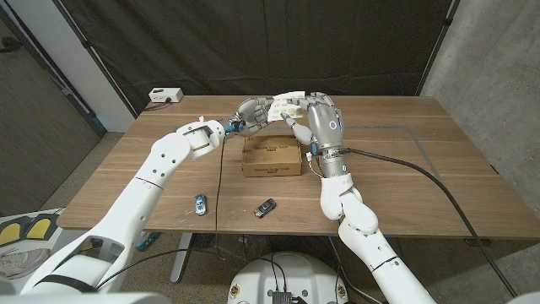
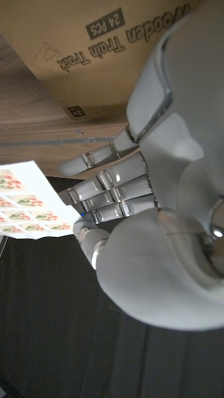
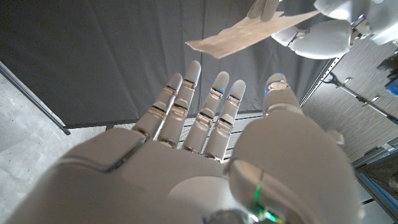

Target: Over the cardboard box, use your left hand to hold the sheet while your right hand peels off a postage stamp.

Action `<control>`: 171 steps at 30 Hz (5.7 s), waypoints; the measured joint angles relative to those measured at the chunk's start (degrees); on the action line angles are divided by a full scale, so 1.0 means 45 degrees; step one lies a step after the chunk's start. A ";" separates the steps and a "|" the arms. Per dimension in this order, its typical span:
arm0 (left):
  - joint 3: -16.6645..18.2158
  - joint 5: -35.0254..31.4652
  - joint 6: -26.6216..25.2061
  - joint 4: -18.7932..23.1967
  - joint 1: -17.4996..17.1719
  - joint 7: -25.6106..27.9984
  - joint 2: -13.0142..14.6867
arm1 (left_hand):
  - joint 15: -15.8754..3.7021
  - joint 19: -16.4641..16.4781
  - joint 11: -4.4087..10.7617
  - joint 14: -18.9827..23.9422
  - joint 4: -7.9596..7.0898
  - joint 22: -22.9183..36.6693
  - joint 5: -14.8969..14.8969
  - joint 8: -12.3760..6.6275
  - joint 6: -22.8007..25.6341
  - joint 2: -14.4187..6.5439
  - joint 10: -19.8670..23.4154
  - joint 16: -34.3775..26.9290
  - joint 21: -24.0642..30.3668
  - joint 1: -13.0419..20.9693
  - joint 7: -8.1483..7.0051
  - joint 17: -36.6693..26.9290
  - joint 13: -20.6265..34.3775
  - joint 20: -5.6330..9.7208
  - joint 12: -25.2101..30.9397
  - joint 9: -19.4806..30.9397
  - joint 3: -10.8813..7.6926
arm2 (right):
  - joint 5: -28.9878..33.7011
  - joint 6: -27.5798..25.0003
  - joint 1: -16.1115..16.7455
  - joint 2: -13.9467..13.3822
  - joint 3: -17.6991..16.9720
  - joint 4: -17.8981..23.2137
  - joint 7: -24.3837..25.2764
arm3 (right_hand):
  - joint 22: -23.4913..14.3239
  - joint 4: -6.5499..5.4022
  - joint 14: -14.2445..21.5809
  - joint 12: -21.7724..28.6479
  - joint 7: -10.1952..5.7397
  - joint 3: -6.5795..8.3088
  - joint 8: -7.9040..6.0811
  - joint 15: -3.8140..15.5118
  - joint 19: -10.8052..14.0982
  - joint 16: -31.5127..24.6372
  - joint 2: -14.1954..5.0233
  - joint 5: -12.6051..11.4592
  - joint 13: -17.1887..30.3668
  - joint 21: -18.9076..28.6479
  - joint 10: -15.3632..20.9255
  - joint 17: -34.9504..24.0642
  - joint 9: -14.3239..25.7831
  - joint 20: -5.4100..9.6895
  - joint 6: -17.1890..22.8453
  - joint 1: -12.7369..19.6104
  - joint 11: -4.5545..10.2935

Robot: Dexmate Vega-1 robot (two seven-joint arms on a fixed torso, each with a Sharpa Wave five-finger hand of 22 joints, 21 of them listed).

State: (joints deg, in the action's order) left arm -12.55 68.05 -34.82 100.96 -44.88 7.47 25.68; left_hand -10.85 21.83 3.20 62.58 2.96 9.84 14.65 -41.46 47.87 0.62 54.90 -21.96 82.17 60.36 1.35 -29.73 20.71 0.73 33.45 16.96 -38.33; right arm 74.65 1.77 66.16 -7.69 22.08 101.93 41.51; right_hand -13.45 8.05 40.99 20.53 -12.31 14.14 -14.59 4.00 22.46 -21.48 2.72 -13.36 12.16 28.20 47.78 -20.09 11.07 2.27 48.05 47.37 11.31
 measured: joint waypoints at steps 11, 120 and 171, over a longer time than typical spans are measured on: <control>0.0024 0.0386 -0.0327 -0.0068 0.0090 -0.0106 0.0147 | -0.0069 0.0109 0.0043 0.0116 0.0033 0.0000 -0.0002 0.0051 0.0158 0.0117 0.0220 0.0000 0.0000 -0.0117 -0.0077 -0.0097 0.0063 0.0109 -0.0002 -0.0220 -0.0033 | 0.0154 -0.0375 -0.0433 0.0090 0.0338 -0.0761 0.0817 | -0.0161 0.0137 0.0718 -0.0049 0.0027 -0.0395 0.0091 0.0186 0.0245 -0.1088 0.0096 -0.0237 0.0325 0.0442 0.0347 -0.1027 0.0269 -0.0007 -0.0109 0.0877 0.0018; -0.0294 -0.0234 0.1861 -0.2167 0.0038 -0.4098 -0.2010 | -0.0124 0.2884 0.0900 0.0424 -0.0691 -0.0017 0.5000 -0.4884 -0.4711 0.0009 -0.1469 0.2441 -0.4043 -0.4110 0.0335 0.4175 0.5179 0.0570 0.1401 0.7412 -0.2976 | -0.0478 -0.1747 -0.0391 0.0732 0.0888 -0.0910 0.2251 | -0.2388 -0.0502 0.1401 0.1678 0.0098 -0.2609 -0.1014 0.0401 -0.0567 -0.5128 -0.0241 -0.0283 0.4122 0.3488 0.2659 -0.4828 0.1004 0.0023 0.1743 0.1170 0.0062; -0.0116 -0.0106 0.2059 -0.2372 0.0207 -0.4639 -0.1848 | -0.0118 0.2971 0.0905 0.0434 -0.0815 0.0045 0.4728 -0.4882 -0.4540 0.0145 -0.1456 0.2429 -0.4190 -0.4130 0.0199 0.4178 0.5074 0.0567 0.1575 0.7783 -0.3241 | -0.0207 -0.2020 -0.1624 0.1899 0.0370 -0.3465 0.4523 | -0.2911 -0.0019 0.2635 0.2093 0.0185 -0.2082 -0.1416 0.0724 0.0007 -0.7101 -0.1614 0.0291 0.4350 0.5898 0.4569 -0.5364 0.0740 0.0041 0.3932 0.3153 0.0021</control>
State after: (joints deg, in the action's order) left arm -13.07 67.57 -25.56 90.28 -43.95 -13.40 17.37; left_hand -11.38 35.20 7.27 64.53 -0.71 10.04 35.92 -63.43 27.44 1.27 48.35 -11.03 63.32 41.77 2.24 -10.93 43.55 3.29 40.54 51.98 -52.91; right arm 73.72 -7.32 58.85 0.85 23.75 86.34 61.86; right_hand -26.55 7.97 52.85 29.95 -11.47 4.77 -20.96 7.26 22.49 -53.44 -4.55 -12.05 31.74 54.74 68.34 -44.23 14.40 2.45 65.75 61.56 11.40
